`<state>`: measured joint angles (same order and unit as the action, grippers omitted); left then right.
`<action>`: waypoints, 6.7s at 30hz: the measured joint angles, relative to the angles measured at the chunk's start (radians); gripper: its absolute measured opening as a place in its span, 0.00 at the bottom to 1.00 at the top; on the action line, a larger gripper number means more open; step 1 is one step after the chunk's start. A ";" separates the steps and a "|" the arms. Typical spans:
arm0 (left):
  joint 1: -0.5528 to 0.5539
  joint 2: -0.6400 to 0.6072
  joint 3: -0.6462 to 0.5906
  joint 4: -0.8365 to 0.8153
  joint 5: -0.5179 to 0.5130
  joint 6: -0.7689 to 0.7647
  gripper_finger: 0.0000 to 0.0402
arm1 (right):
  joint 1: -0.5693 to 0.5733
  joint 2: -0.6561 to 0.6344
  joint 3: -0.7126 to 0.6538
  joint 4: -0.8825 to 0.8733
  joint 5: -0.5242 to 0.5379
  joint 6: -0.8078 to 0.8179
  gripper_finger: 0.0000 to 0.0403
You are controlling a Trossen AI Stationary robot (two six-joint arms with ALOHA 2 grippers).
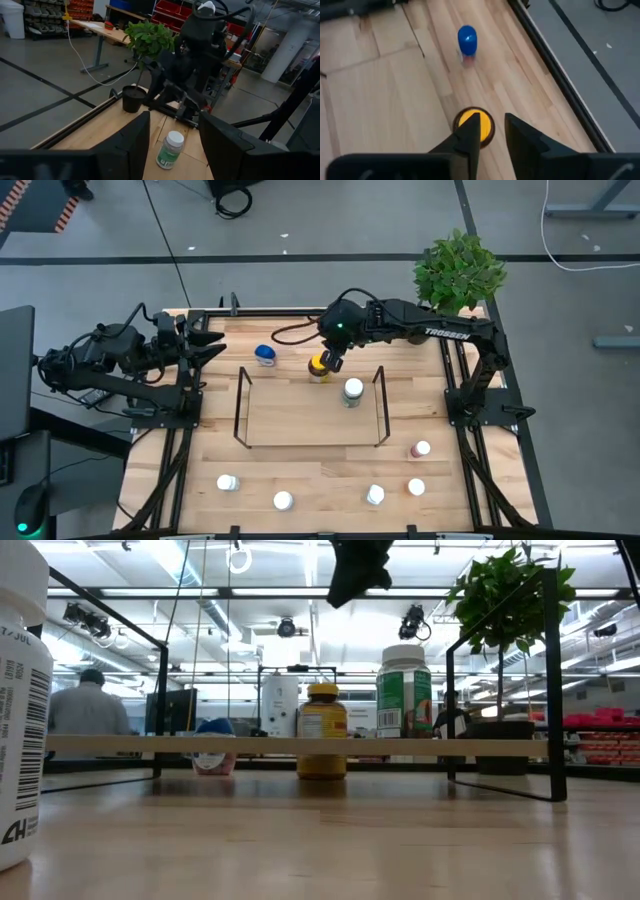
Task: Pick and place medicine bottles onto shelf by color
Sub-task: Put the yellow medicine bottle on the shelf, then put the blue medicine bottle on the shelf
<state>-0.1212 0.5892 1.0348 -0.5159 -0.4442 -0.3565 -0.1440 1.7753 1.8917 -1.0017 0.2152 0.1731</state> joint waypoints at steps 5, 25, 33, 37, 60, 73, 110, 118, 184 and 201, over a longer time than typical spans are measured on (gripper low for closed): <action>0.000 0.000 0.000 -0.008 0.000 0.000 0.44 | -0.006 0.001 -0.079 0.055 -0.055 -0.035 0.46; -0.001 0.000 0.000 -0.088 0.009 -0.079 0.45 | -0.036 0.001 -0.478 0.481 -0.060 0.044 0.88; -0.001 0.000 0.000 -0.088 0.008 -0.079 0.44 | -0.044 0.002 -0.508 0.555 -0.063 0.061 0.88; -0.001 0.000 0.000 -0.087 0.008 -0.079 0.45 | -0.044 0.014 -0.508 0.563 -0.061 0.060 0.88; -0.001 0.000 0.000 -0.111 0.012 -0.131 0.44 | -0.036 0.065 -0.507 0.563 -0.051 0.062 0.79; -0.001 0.000 0.000 -0.111 0.012 -0.130 0.43 | -0.037 0.066 -0.459 0.506 -0.043 0.036 0.55; -0.001 0.000 0.000 -0.112 0.053 -0.052 0.44 | 0.537 0.063 -0.085 -0.225 0.290 1.026 0.57; -0.001 0.000 0.000 -0.116 0.057 -0.050 0.45 | 0.581 0.064 -0.220 -0.248 0.324 1.256 0.57; 0.544 0.829 0.474 -0.780 0.471 0.485 0.64 | 0.563 0.064 0.201 -0.246 0.424 0.858 0.78; 0.565 1.017 0.474 -0.731 0.255 0.924 0.60 | 0.581 0.064 0.201 -0.256 0.486 0.850 0.78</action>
<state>0.4441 1.6062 1.5084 -1.2469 -0.1896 0.5674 0.4374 1.8393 2.0930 -1.2581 0.7011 1.0235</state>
